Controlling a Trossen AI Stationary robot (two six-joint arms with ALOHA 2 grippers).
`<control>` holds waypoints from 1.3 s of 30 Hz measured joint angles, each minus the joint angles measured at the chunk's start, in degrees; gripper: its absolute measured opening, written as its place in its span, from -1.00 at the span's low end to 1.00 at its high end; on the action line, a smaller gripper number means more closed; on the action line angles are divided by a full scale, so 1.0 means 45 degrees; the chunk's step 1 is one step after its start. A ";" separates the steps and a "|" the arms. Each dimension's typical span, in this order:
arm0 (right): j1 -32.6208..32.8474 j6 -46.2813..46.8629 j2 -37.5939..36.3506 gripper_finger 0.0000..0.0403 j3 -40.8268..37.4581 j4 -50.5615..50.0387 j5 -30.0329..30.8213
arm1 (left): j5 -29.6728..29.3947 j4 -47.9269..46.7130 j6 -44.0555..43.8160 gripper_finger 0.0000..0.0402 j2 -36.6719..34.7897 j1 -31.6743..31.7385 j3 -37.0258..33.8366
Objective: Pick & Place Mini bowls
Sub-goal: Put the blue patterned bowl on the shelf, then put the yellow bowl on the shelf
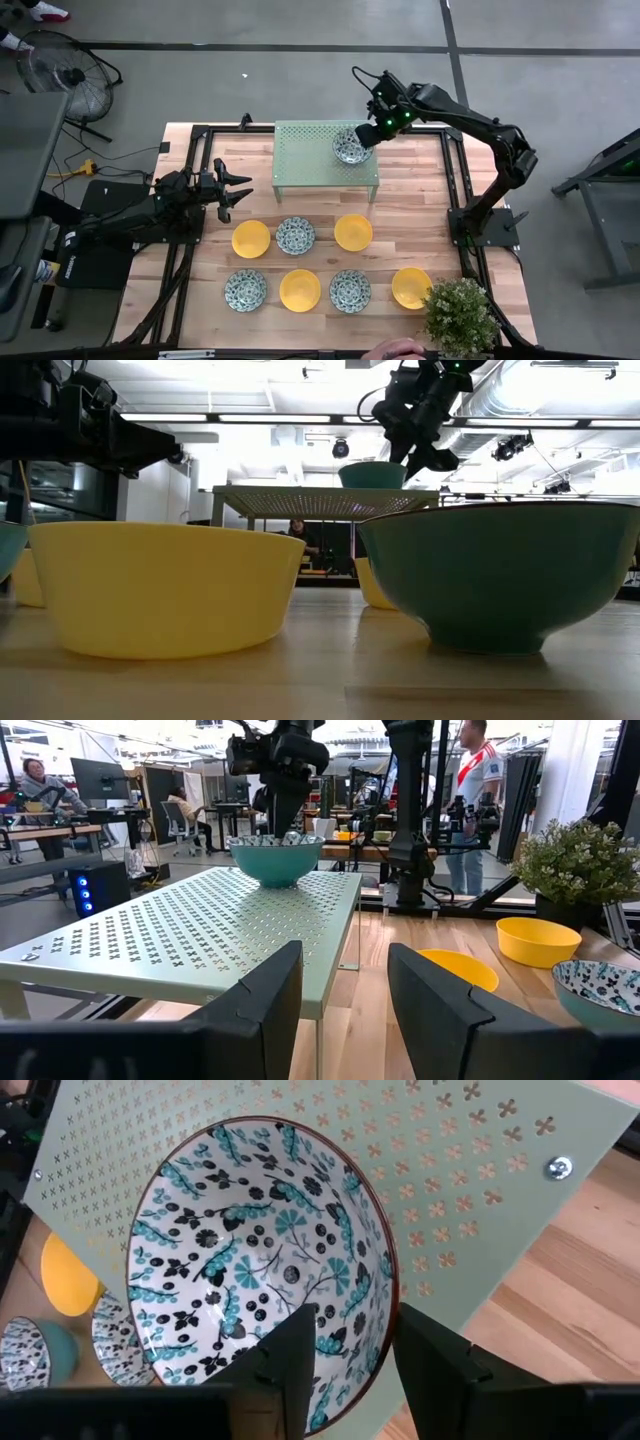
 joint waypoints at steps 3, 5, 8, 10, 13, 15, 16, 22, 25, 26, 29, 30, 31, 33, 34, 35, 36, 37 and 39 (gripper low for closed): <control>0.0049 -0.0278 0.0000 -0.39 0.0000 -0.0028 0.0040 | 0.0000 0.0002 0.0003 -0.27 0.0002 0.0003 0.0000; -0.0021 -0.0529 -0.0035 -0.39 0.0000 -0.0179 0.0093 | 0.0000 0.0002 -0.0002 -0.27 -0.0001 0.0003 0.0000; -0.0155 -0.1147 -0.0184 -0.39 0.0000 -0.0294 0.0252 | 0.0000 0.0002 -0.0002 -0.27 0.0000 0.0000 0.0000; -0.0305 -0.1556 -0.0346 -0.39 0.0000 -0.0294 0.0255 | 0.0000 -0.0003 0.0003 -0.27 0.0000 0.0000 0.0000; -0.0406 -0.2283 -0.0542 -0.39 0.0000 -0.0283 0.0237 | 0.0000 0.0002 0.0000 -0.27 0.0000 0.0002 0.0000; -0.0403 -0.2927 -0.0713 -0.39 0.0000 -0.0439 0.0181 | 0.0000 0.0002 0.0001 -0.27 -0.0001 0.0000 0.0000; -0.0402 -0.3315 -0.0828 -0.39 0.0000 -0.0608 0.0076 | 0.0000 0.0001 0.0000 -0.27 -0.0001 0.0002 0.0000; -0.0063 -0.6039 -0.1879 -0.40 0.0000 -0.2284 0.0075 | 0.0000 0.0002 -0.0002 -0.27 0.0004 0.0005 0.0000; 0.0433 -0.7012 -0.2447 -0.40 0.0000 -0.3494 0.0072 | 0.0000 0.0002 -0.0001 -0.27 -0.0001 0.0000 0.0000; 0.0658 -0.7259 -0.2614 -0.40 0.0000 -0.3986 0.0070 | 0.0000 0.0002 0.0003 -0.27 0.0004 0.0004 0.0000; 0.1449 -0.7732 -0.3066 -0.40 0.0000 -0.5438 0.0099 | 0.0000 0.0001 0.0003 -0.27 0.0003 0.0004 0.0000; 0.1787 -0.7856 -0.3206 -0.40 0.0000 -0.5836 0.0170 | 0.0000 0.0002 0.0000 -0.27 -0.0001 0.0000 0.0000; 0.2147 -0.7906 -0.3357 -0.40 0.0000 -0.6240 0.0315 | 0.0000 0.0002 0.0001 -0.27 -0.0001 0.0005 0.0000; 0.2944 -0.7698 -0.3592 -0.40 0.0000 -0.6802 0.0786 | 0.0000 0.0002 -0.0002 -0.27 0.0004 0.0000 0.0000; 0.3345 -0.7338 -0.3674 -0.40 0.0000 -0.6937 0.1085 | 0.0000 0.0002 0.0003 -0.27 0.0002 0.0001 0.0000; 0.3725 -0.6855 -0.3707 -0.40 0.0000 -0.6997 0.1341 | 0.0000 0.0002 -0.0001 -0.27 0.0003 0.0004 0.0000; 0.4081 -0.6320 -0.3716 -0.40 0.0000 -0.7021 0.1556 | 0.0000 0.0002 0.0001 -0.27 0.0000 0.0003 0.0000; 0.4400 -0.5775 -0.3713 -0.40 0.0000 -0.7018 0.1695 | 0.0000 0.0002 -0.0001 -0.27 -0.0001 0.0000 0.0000; 0.4947 -0.4730 -0.3646 -0.40 -0.0005 -0.7021 0.1710 | 0.0000 0.0002 -0.0002 -0.27 -0.0001 0.0000 0.0000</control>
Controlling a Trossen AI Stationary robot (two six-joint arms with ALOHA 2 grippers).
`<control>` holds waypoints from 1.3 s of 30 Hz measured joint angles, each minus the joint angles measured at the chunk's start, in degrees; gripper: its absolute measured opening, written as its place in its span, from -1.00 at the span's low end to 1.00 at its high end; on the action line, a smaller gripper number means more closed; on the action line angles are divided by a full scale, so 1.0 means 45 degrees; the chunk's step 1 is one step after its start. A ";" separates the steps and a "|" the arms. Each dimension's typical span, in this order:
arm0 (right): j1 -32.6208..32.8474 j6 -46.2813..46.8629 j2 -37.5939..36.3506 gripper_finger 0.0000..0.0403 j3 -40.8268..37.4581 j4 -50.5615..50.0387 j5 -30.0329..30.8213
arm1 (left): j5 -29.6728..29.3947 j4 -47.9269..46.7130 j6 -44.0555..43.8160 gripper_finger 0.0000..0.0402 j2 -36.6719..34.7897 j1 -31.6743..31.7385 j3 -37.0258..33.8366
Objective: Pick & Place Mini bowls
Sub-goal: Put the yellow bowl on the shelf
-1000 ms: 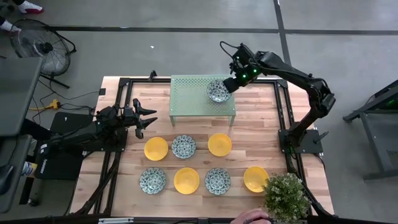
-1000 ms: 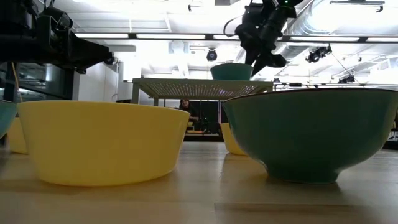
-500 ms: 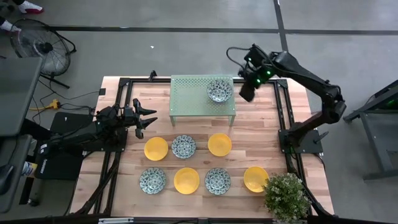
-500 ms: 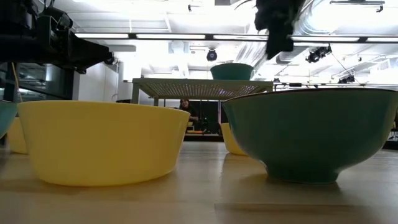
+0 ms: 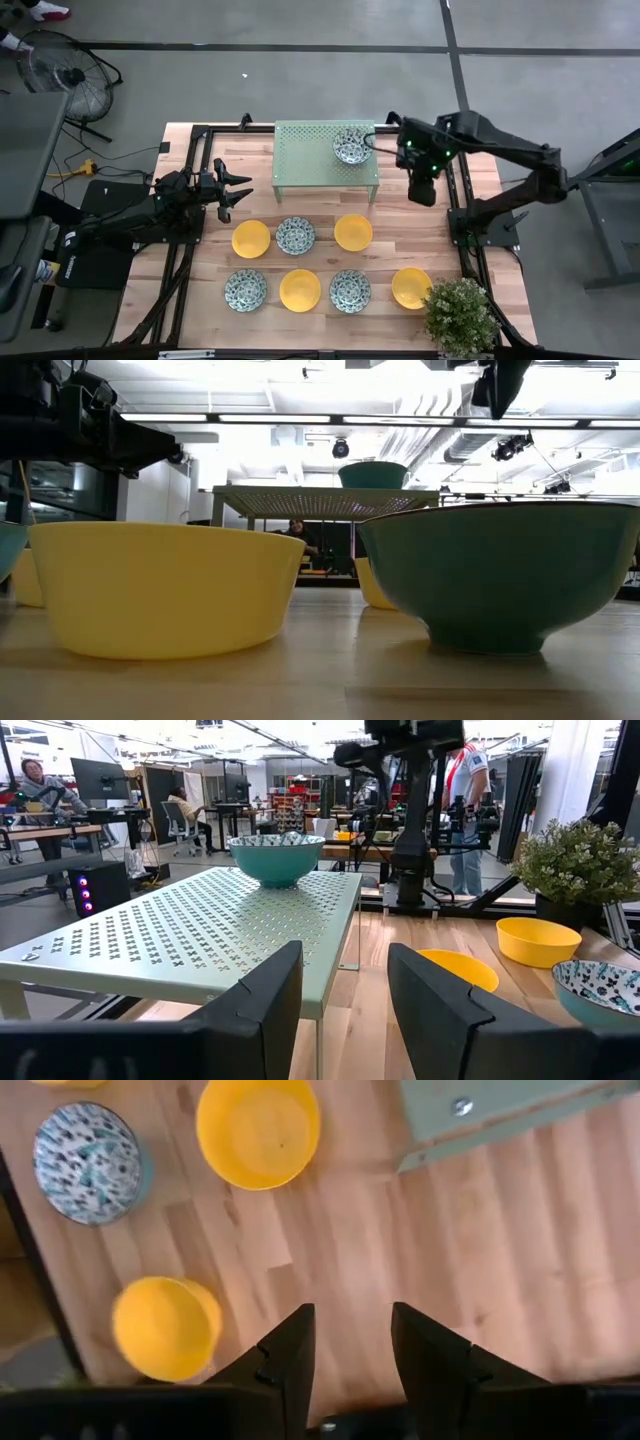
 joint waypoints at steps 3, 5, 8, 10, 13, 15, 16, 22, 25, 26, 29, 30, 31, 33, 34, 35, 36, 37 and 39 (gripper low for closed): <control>0.0803 0.1443 0.0292 -0.40 -0.0005 -0.0199 0.0005 | 0.0000 0.0000 0.0000 -0.27 0.0000 0.0005 0.0000; 0.1277 0.2276 0.0428 -0.40 -0.0249 -0.0131 -0.0042 | 0.0000 0.0000 0.0003 -0.27 0.0000 0.0002 0.0000; 0.2002 0.3035 0.0377 -0.40 -0.1413 0.0264 -0.0373 | 0.0000 0.0000 0.0000 -0.27 0.0000 0.0000 0.0000; 0.2531 0.3302 0.0271 -0.40 -0.2426 0.0535 -0.0799 | 0.0000 0.0000 0.0002 -0.27 0.0003 0.0005 0.0000; 0.3359 0.2969 0.0084 -0.40 -0.3857 0.1274 -0.1519 | 0.0000 0.0000 0.0002 -0.27 0.0005 0.0002 0.0000; 0.3917 0.2666 -0.0055 -0.40 -0.4598 0.1885 -0.1996 | 0.0000 0.0000 0.0005 -0.27 0.0005 0.0000 0.0000; 0.4196 0.2554 -0.0130 -0.40 -0.4932 0.2230 -0.2204 | 0.0000 0.0000 0.0004 -0.27 0.0000 0.0001 0.0000; 0.5701 0.1787 -0.0254 -0.40 -0.6761 0.4623 -0.2696 | 0.0000 0.0000 0.0000 -0.27 0.0000 0.0000 0.0000; 0.6253 0.1860 -0.0254 -0.40 -0.7707 0.6017 -0.2682 | 0.0000 0.0000 0.0005 -0.27 0.0003 0.0000 0.0000; 0.6386 0.1965 -0.0249 -0.40 -0.7990 0.6414 -0.2659 | 0.0000 0.0000 0.0005 -0.27 0.0002 0.0003 0.0000; 0.6691 0.2476 -0.0250 -0.40 -0.8804 0.7656 -0.2574 | 0.0000 -0.0004 0.0004 -0.27 0.0000 0.0004 0.0000; 0.6785 0.2686 -0.0249 -0.40 -0.9073 0.8114 -0.2520 | 0.0000 0.0000 0.0005 -0.27 0.0005 0.0000 0.0000; 0.6896 0.2918 -0.0254 -0.40 -0.9366 0.8560 -0.2477 | 0.0000 0.0000 0.0005 -0.27 0.0005 0.0005 0.0000; 0.7149 0.3262 -0.0249 -0.40 -0.9836 0.9364 -0.2472 | 0.0000 0.0000 0.0005 -0.27 0.0000 0.0005 0.0000; 0.7300 0.3411 -0.0249 -0.40 -1.0029 0.9770 -0.2465 | 0.0000 0.0000 0.0003 -0.27 0.0002 0.0001 0.0000; 0.7461 0.3582 -0.0249 -0.40 -1.0183 1.0135 -0.2425 | 0.0000 0.0000 0.0005 -0.27 0.0004 0.0001 0.0000; 0.7649 0.3695 -0.0249 -0.40 -1.0328 1.0392 -0.2363 | 0.0000 0.0000 0.0000 -0.27 0.0002 0.0004 0.0000; 0.7833 0.3816 -0.0249 -0.40 -1.0481 1.0566 -0.2322 | 0.0000 -0.0002 0.0000 -0.27 0.0002 0.0005 0.0000; 0.8170 0.3850 -0.0249 -0.40 -1.0730 1.0871 -0.2178 | 0.0000 0.0000 0.0000 -0.27 0.0005 0.0000 0.0000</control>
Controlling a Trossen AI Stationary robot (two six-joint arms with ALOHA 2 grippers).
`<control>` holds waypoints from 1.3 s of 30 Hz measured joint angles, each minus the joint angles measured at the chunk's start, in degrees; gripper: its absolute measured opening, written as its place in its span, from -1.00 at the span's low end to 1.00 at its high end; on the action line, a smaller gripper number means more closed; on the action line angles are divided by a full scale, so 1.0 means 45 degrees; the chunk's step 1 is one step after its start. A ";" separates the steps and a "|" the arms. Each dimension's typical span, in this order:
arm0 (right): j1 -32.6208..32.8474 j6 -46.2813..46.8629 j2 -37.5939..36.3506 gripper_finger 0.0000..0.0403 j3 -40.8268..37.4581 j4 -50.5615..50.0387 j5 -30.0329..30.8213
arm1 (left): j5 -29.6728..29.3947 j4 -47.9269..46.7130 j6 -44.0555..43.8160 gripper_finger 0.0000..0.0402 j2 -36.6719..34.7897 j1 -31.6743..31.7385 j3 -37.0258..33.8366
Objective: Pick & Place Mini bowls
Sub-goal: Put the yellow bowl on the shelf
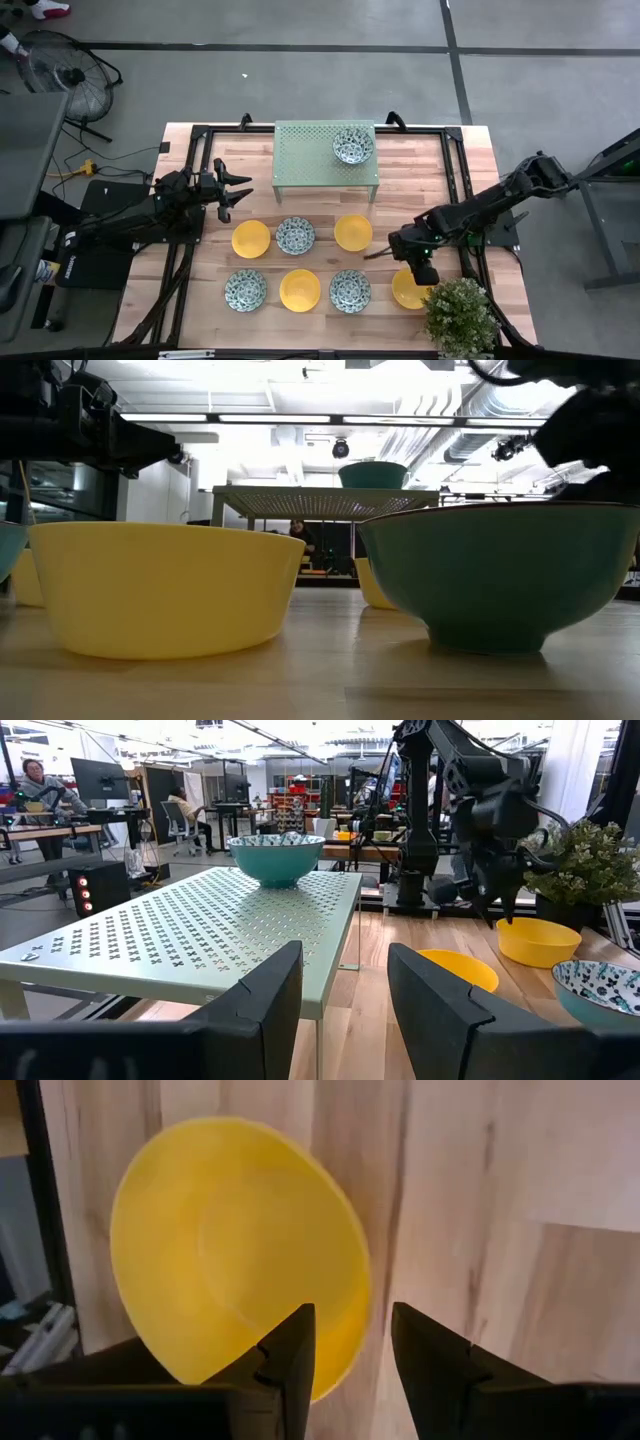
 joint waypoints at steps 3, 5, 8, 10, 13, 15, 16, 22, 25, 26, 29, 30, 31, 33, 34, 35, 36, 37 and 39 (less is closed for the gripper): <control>0.0462 -0.0001 0.0000 -0.40 -0.0288 0.0432 0.0435 | 0.0000 0.0000 0.0003 -0.27 -0.0003 0.0001 0.0000; 0.0669 0.0066 0.0000 -0.40 -0.0451 0.0535 0.0816 | 0.0000 0.0000 0.0004 -0.27 -0.0005 0.0000 0.0000; 0.0812 0.0413 0.0000 -0.40 -0.0529 0.0564 0.1526 | 0.0000 -0.0003 0.0003 -0.27 0.0000 0.0000 0.0000; 0.0866 0.0749 0.0000 -0.40 -0.0538 0.0538 0.1957 | 0.0000 0.0000 0.0000 -0.27 -0.0005 0.0000 0.0000; 0.0871 0.1105 0.0000 -0.40 -0.0538 0.0558 0.2180 | 0.0000 0.0000 0.0005 -0.27 -0.0005 0.0003 0.0000; 0.0871 0.1105 0.0000 -0.40 -0.0538 0.0582 0.2143 | 0.0000 0.0000 0.0001 -0.27 -0.0001 0.0000 0.0000; 0.0871 0.1116 0.0000 -0.40 -0.0538 0.0581 0.2114 | 0.0000 0.0000 0.0005 -0.27 -0.0004 0.0001 0.0000; 0.0871 0.1100 0.0057 -0.40 -0.0538 0.0651 0.2076 | 0.0000 0.0000 0.0000 -0.27 -0.0002 0.0002 0.0000; 0.0871 0.1100 0.0073 -0.40 -0.0538 0.0778 0.2057 | 0.0000 0.0000 0.0000 -0.27 -0.0005 0.0005 0.0000; 0.0871 0.1101 0.0073 -0.42 -0.0538 0.0845 0.2061 | 0.0000 0.0000 0.0002 -0.27 -0.0005 0.0002 0.0000; 0.0871 0.1099 0.0073 -0.50 -0.0538 0.0905 0.2061 | 0.0000 0.0000 0.0005 -0.27 -0.0002 0.0002 0.0000; 0.0871 0.1100 0.0073 -0.54 -0.0538 0.0932 0.2060 | 0.0000 0.0000 0.0005 -0.27 0.0000 0.0000 0.0000; 0.0871 0.1095 0.0073 -0.59 -0.0538 0.0972 0.2059 | 0.0000 -0.0005 0.0000 -0.27 -0.0005 0.0004 0.0000; 0.0871 0.1095 0.0073 -0.70 -0.0538 0.0995 0.2019 | 0.0000 0.0000 0.0004 -0.27 -0.0005 0.0004 0.0000; 0.0871 0.1098 0.0073 -0.76 -0.0538 0.0995 0.1978 | 0.0000 0.0000 0.0004 -0.27 -0.0004 0.0000 0.0000; 0.0871 0.1095 0.0073 -0.82 -0.0538 0.0995 0.1929 | 0.0000 0.0000 0.0000 -0.27 0.0000 0.0001 0.0000; 0.0871 0.1100 0.0073 -0.89 -0.0535 0.0995 0.1872 | 0.0000 0.0000 0.0002 -0.27 0.0000 0.0003 0.0000; 0.0871 0.1098 0.0073 -0.94 -0.0534 0.0995 0.1802 | 0.0000 0.0000 0.0002 -0.27 -0.0005 0.0000 0.0000; 0.0842 0.1117 0.0073 -0.97 -0.0534 0.0995 0.1692 | 0.0000 0.0000 0.0005 -0.27 -0.0002 0.0000 0.0000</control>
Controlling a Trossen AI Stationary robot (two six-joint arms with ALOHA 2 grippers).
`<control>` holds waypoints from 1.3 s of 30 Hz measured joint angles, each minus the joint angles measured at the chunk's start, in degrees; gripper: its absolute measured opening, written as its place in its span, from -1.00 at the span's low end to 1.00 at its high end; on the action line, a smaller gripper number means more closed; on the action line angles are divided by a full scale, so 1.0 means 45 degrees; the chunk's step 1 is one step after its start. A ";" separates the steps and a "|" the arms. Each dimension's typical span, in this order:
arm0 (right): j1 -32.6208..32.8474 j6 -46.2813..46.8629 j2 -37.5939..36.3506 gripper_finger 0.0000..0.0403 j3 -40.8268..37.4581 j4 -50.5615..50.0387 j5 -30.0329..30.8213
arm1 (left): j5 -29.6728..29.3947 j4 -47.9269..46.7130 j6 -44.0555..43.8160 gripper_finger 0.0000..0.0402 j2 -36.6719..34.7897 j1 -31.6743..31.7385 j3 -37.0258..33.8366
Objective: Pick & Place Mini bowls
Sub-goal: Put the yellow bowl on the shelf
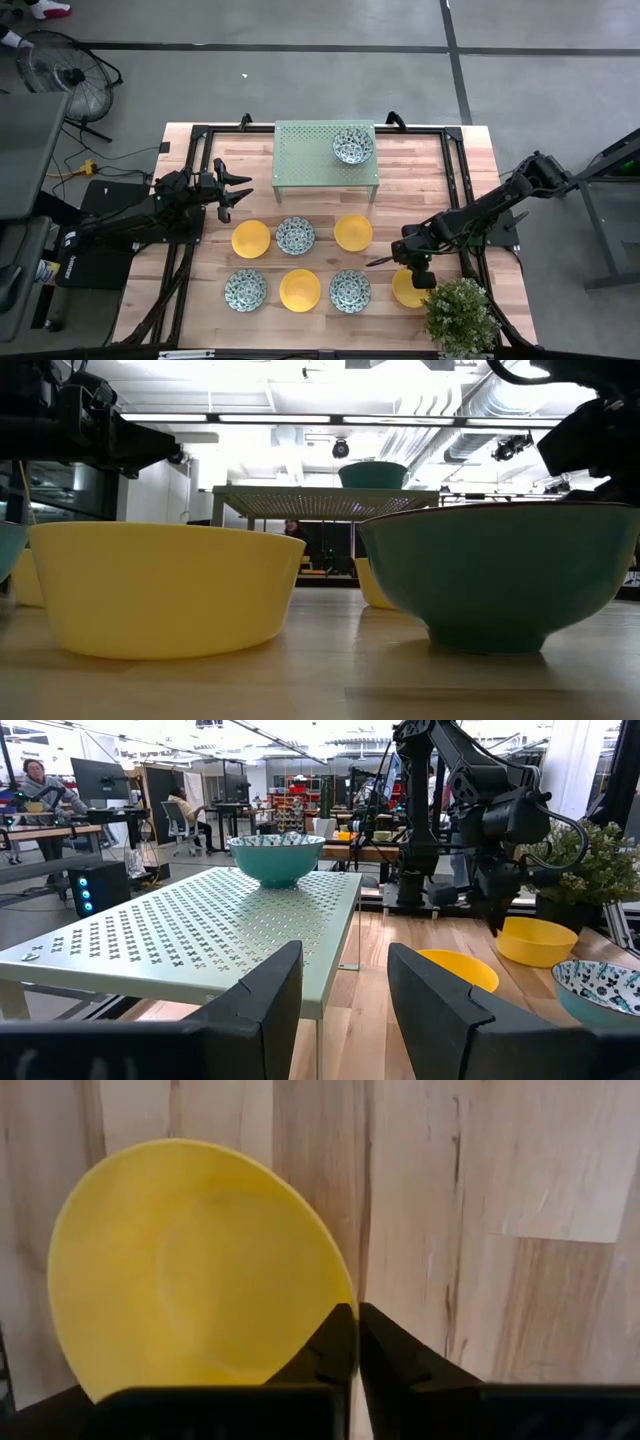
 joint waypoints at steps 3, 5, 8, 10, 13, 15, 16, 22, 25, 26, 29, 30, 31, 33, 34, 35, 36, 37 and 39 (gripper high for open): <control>-0.0120 0.0382 -0.0021 -0.97 0.0000 0.0016 -0.0351 | 0.0000 0.0000 0.0000 -0.27 0.0000 0.0002 0.0000; -0.0303 0.0930 -0.0114 -0.99 0.0007 0.0108 -0.0767 | 0.0000 0.0000 -0.0005 -0.27 -0.0003 0.0005 0.0000; -0.0613 0.1463 -0.0283 -0.99 0.0300 0.0125 -0.1028 | 0.0000 0.0000 0.0000 -0.27 0.0002 0.0000 0.0000; -0.0881 0.1541 -0.0426 -0.99 0.0607 0.0002 -0.1058 | 0.0000 0.0000 -0.0002 -0.27 -0.0001 0.0001 0.0000; -0.1460 0.1547 -0.0589 -0.99 0.1247 -0.0488 -0.1117 | 0.0000 0.0000 -0.0002 -0.27 0.0002 0.0000 0.0000; -0.1912 0.1545 -0.0607 -0.99 0.1831 -0.1092 -0.1111 | 0.0000 0.0000 0.0000 -0.27 -0.0003 0.0000 0.0000; -0.2141 0.1494 -0.0607 -0.99 0.2179 -0.1447 -0.1116 | 0.0000 0.0000 -0.0005 -0.27 -0.0002 0.0005 0.0000; -0.3648 0.0449 -0.0607 -1.00 0.4576 -0.3469 -0.1103 | 0.0003 0.0000 -0.0005 -0.27 -0.0002 0.0001 0.0000; -0.4411 -0.0022 -0.0521 -1.00 0.5857 -0.4241 -0.0888 | 0.0003 0.0000 0.0000 -0.27 -0.0003 0.0000 0.0000; -0.4641 -0.0174 -0.0423 -1.00 0.6295 -0.4448 -0.0849 | 0.0000 0.0000 0.0000 -0.27 -0.0003 0.0000 0.0000; -0.5312 -0.0368 0.0096 -1.00 0.7572 -0.4888 -0.0772 | 0.0002 0.0000 -0.0001 -0.27 0.0000 0.0002 0.0000; -0.5522 -0.0372 0.0322 -1.00 0.7989 -0.4943 -0.0767 | 0.0002 0.0000 -0.0002 -0.27 -0.0003 0.0003 0.0000; -0.5727 -0.0376 0.0552 -1.00 0.8404 -0.4959 -0.0767 | 0.0002 0.0000 0.0000 -0.27 -0.0001 0.0003 0.0000; -0.6091 -0.0502 0.1041 -1.00 0.9246 -0.4965 -0.0709 | 0.0000 0.0000 0.0000 -0.27 -0.0001 0.0002 0.0000; -0.6260 -0.0575 0.1300 -1.00 0.9684 -0.4959 -0.0635 | 0.0000 0.0000 -0.0004 -0.27 0.0001 0.0004 0.0000; -0.6439 -0.0634 0.1574 -1.00 1.0106 -0.4958 -0.0534 | 0.0000 0.0000 -0.0001 -0.27 -0.0003 0.0005 0.0000; -0.6625 -0.0714 0.1850 -1.00 1.0525 -0.4962 -0.0478 | 0.0000 0.0000 -0.0005 -0.27 0.0002 0.0000 0.0000; -0.6804 -0.0823 0.2130 -1.00 1.0951 -0.4958 -0.0435 | 0.0000 0.0000 -0.0004 -0.27 0.0002 0.0004 0.0000; -0.7158 -0.1058 0.2746 -1.00 1.1784 -0.4959 -0.0406 | 0.0000 0.0000 0.0000 -0.27 0.0002 0.0005 0.0000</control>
